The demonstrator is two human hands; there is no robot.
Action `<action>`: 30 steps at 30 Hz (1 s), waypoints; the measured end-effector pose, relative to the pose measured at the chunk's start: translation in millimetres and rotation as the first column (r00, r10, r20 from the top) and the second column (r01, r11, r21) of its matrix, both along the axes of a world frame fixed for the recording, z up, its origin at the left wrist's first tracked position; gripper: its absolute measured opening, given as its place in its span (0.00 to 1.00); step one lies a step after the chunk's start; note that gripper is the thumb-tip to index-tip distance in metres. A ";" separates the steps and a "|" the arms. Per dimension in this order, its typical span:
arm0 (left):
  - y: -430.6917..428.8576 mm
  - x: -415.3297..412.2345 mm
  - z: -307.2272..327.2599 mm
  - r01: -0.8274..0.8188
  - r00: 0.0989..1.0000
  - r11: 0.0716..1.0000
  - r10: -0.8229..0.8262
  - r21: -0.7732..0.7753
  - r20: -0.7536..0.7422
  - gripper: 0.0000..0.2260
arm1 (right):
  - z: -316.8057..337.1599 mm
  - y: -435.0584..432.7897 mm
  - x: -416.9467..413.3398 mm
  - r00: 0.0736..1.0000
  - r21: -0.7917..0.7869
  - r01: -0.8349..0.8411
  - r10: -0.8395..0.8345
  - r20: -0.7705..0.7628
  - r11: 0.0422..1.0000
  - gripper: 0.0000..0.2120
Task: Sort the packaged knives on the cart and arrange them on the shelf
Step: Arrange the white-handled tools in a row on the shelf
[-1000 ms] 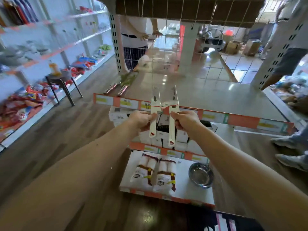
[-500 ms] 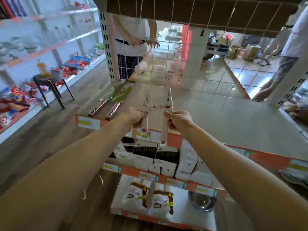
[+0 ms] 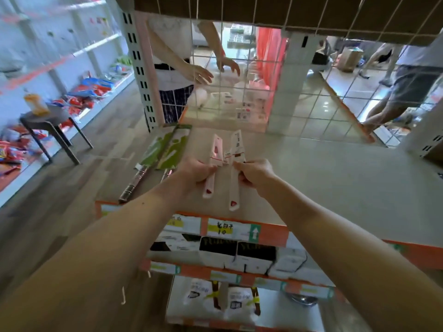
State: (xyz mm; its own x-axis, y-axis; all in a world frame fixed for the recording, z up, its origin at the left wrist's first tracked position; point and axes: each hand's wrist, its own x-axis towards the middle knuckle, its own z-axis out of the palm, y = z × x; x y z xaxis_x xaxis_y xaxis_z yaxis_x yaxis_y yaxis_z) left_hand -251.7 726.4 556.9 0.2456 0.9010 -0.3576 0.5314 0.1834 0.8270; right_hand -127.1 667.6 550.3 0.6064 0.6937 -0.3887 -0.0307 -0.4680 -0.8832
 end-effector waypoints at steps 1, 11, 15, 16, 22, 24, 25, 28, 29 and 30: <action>4.3 -1.3 -0.9 0.009 1.000 1.000 -0.009 0.021 -0.016 0.17 | -0.4 3.3 -0.5 1.000 0.011 0.012 -0.012 -0.009 1.000 0.11; 17.3 -12.6 0.5 0.262 0.942 0.937 -0.197 0.231 -0.270 0.16 | -3.5 15.2 -16.5 0.998 -0.041 -0.061 0.061 0.006 0.997 0.10; 19.4 -12.3 -3.9 0.345 0.903 0.907 -0.252 0.239 -0.347 0.15 | -1.3 19.1 -17.1 0.995 -0.072 -0.077 0.081 0.051 0.994 0.07; 19.6 -12.8 -5.6 0.358 0.897 0.904 -0.262 0.235 -0.357 0.15 | -0.7 19.8 -17.5 0.993 -0.080 -0.085 0.091 0.075 0.993 0.07; 20.6 -16.6 -9.0 0.374 0.893 0.892 -0.272 0.255 -0.358 0.15 | -4.1 24.0 -23.0 0.910 -0.105 -0.172 0.199 0.363 0.980 0.12; 20.8 -16.4 -9.1 0.368 0.896 0.893 -0.267 0.258 -0.354 0.15 | -3.5 24.1 -24.6 0.900 -0.101 -0.170 0.196 0.389 0.980 0.12; 20.8 -16.5 -9.4 0.364 0.898 0.895 -0.264 0.258 -0.353 0.15 | -3.4 24.4 -25.1 0.898 -0.106 -0.171 0.199 0.394 0.980 0.11; 21.1 -17.0 -9.9 0.351 0.906 0.895 -0.251 0.274 -0.341 0.15 | -3.1 24.5 -25.7 0.880 -0.137 -0.175 0.218 0.422 0.975 0.08; 21.0 -17.4 -9.8 0.348 0.906 0.895 -0.246 0.278 -0.344 0.15 | -3.1 24.6 -26.1 0.878 -0.139 -0.177 0.220 0.425 0.974 0.06; 21.0 -17.8 -9.7 0.344 0.908 0.897 -0.242 0.277 -0.343 0.15 | -3.6 24.8 -26.5 0.878 -0.138 -0.179 0.221 0.424 0.974 0.07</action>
